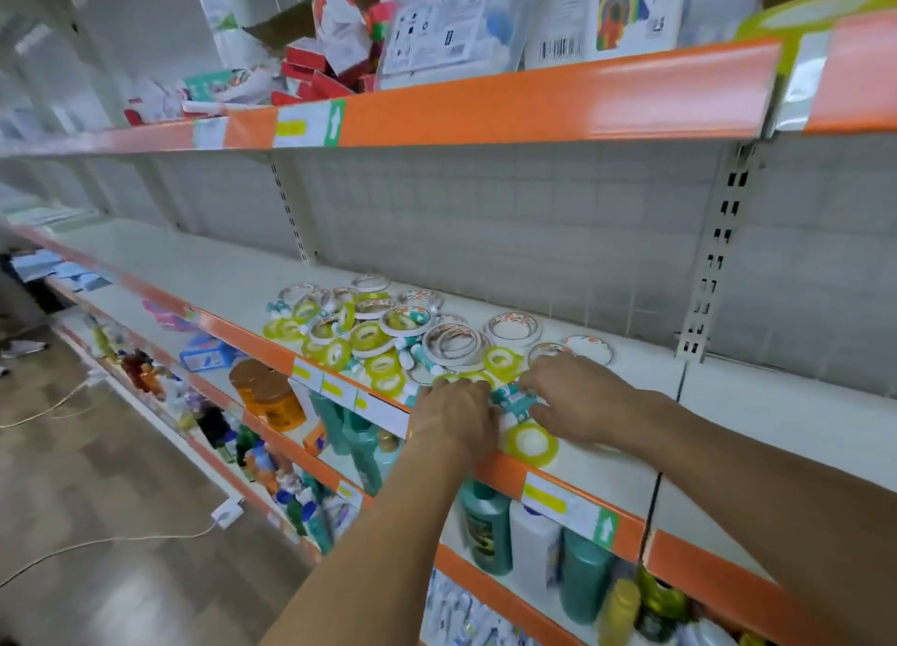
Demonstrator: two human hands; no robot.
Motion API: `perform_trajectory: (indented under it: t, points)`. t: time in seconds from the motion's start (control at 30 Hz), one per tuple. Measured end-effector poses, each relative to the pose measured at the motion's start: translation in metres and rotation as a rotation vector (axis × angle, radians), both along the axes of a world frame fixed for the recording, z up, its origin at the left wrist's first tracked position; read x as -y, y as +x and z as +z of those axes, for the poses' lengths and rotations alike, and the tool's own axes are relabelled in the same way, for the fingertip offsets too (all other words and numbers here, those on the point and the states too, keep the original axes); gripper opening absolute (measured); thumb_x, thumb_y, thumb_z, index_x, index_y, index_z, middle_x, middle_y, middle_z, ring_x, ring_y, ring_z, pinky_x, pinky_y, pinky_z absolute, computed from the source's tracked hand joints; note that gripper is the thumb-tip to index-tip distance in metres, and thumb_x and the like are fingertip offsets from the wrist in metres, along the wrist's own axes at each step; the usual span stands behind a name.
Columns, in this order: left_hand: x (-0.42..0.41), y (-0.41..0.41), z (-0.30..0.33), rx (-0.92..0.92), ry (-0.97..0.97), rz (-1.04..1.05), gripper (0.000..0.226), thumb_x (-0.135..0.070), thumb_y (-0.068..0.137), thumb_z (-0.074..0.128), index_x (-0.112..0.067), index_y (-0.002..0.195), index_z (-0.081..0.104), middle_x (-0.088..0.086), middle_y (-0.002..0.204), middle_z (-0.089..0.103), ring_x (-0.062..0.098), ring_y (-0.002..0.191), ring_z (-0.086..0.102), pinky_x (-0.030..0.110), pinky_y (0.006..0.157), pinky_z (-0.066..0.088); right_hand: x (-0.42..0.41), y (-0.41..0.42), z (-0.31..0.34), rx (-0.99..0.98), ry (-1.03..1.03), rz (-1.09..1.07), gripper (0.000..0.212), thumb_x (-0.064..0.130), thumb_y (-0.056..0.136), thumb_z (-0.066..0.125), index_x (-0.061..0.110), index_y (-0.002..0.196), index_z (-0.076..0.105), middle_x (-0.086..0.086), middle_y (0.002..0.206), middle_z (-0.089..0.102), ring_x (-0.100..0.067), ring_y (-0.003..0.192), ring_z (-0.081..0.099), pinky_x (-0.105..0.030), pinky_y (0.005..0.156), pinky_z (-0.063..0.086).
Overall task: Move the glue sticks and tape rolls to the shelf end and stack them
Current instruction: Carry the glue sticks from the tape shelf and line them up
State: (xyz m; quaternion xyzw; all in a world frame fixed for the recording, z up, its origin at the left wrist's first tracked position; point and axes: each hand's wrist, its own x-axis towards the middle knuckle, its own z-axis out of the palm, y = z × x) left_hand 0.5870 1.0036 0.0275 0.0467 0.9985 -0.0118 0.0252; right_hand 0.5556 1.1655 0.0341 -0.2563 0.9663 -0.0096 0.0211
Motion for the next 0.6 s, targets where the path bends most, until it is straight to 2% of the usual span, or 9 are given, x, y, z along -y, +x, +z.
perform_trajectory:
  t: [0.07,0.17,0.3,0.6]
  points:
    - [-0.002,-0.013,0.000,-0.026,-0.008,-0.015,0.032,-0.034,0.099,0.044,-0.019,0.126,0.055,0.008,0.128,0.059,0.031,0.121,0.049,0.040,0.098,0.038,0.002,-0.008,0.001,-0.032,0.029,0.015,0.028,0.022,0.084,0.058,0.018,0.111,0.067,-0.008,0.107,0.060,-0.030,0.107,0.057,-0.042,0.084,0.051]
    - [-0.008,-0.029,-0.002,-0.023,-0.003,-0.029,0.032,-0.026,0.096,0.049,-0.023,0.127,0.056,0.006,0.127,0.060,0.029,0.120,0.051,0.037,0.096,0.039,0.002,-0.016,-0.002,-0.038,0.065,0.072,0.036,0.020,0.084,0.062,0.024,0.119,0.067,-0.006,0.110,0.055,-0.029,0.110,0.053,-0.043,0.088,0.049]
    - [-0.012,-0.043,-0.012,-0.028,0.052,-0.012,0.028,-0.022,0.093,0.052,-0.025,0.120,0.061,0.005,0.122,0.062,0.029,0.117,0.053,0.037,0.093,0.042,-0.003,-0.022,-0.011,-0.045,0.076,0.131,0.043,0.017,0.083,0.063,0.031,0.124,0.065,-0.003,0.113,0.047,-0.028,0.112,0.046,-0.041,0.096,0.042]
    - [-0.011,-0.058,-0.020,-0.003,0.054,0.050,0.037,-0.038,0.095,0.054,-0.029,0.131,0.058,0.005,0.133,0.052,0.028,0.132,0.036,0.040,0.103,0.038,0.000,-0.020,-0.016,-0.163,0.111,0.096,0.035,0.012,0.087,0.059,0.027,0.118,0.068,-0.002,0.117,0.043,-0.027,0.117,0.038,-0.036,0.102,0.029]
